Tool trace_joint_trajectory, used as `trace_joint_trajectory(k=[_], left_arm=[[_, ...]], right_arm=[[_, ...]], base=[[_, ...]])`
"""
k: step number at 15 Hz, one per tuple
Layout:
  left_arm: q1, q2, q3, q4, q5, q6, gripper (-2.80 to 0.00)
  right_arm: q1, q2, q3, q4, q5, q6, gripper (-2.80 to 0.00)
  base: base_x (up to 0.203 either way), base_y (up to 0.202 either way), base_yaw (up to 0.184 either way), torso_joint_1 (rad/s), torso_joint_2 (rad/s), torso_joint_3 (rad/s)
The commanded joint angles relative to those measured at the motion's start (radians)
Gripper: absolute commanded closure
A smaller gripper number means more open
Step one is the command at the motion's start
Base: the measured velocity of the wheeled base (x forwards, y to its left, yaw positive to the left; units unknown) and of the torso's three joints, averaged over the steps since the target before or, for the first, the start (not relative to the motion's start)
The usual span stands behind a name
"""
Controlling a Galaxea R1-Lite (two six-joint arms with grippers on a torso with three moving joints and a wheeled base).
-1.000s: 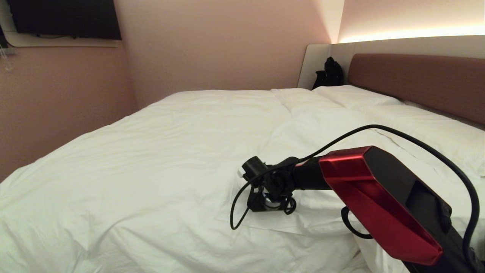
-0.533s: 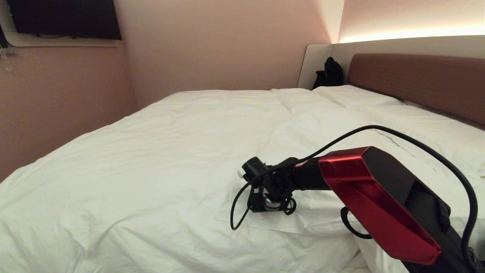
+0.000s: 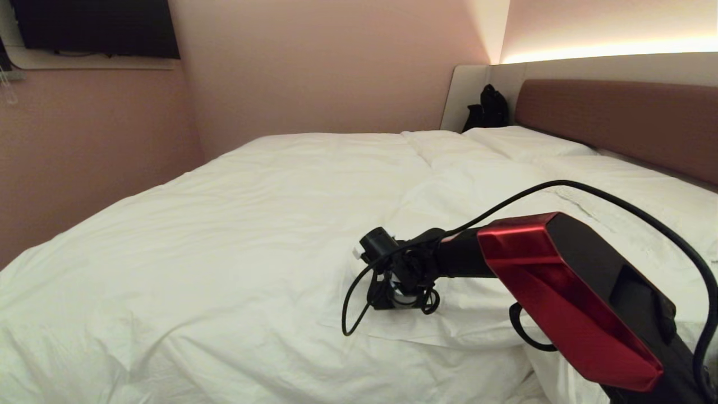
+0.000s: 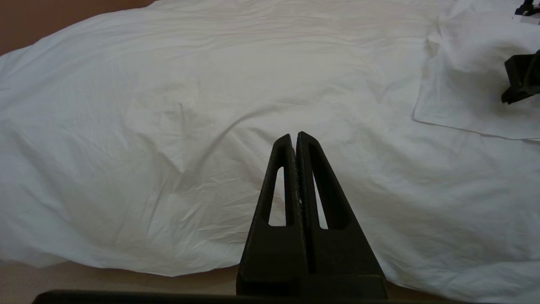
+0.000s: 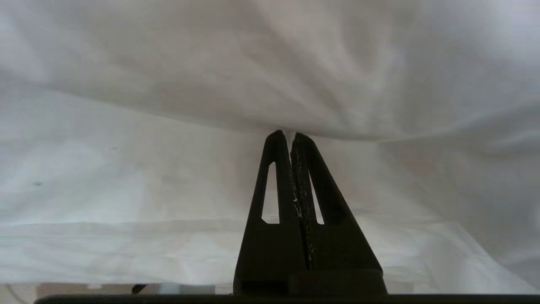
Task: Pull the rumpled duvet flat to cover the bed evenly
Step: Flatten the corners of the folded blanket
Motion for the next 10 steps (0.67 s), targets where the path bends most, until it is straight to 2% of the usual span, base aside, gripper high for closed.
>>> trace_joint_trajectory(k=[1, 10], left_arm=[[0.000, 0.000, 0.000, 0.000, 0.000, -0.001, 0.00], [0.000, 0.000, 0.000, 0.000, 0.000, -0.001, 0.00]], right_arm=[[0.000, -0.050, 0.000, 0.008, -0.002, 0.005, 0.00], [-0.001, -0.256, 0.058, 0.014, -0.002, 0.011, 0.00]], base=[[0.000, 0.000, 0.000, 0.000, 0.00, 0.000], [0.000, 0.000, 0.000, 0.000, 0.00, 0.000]])
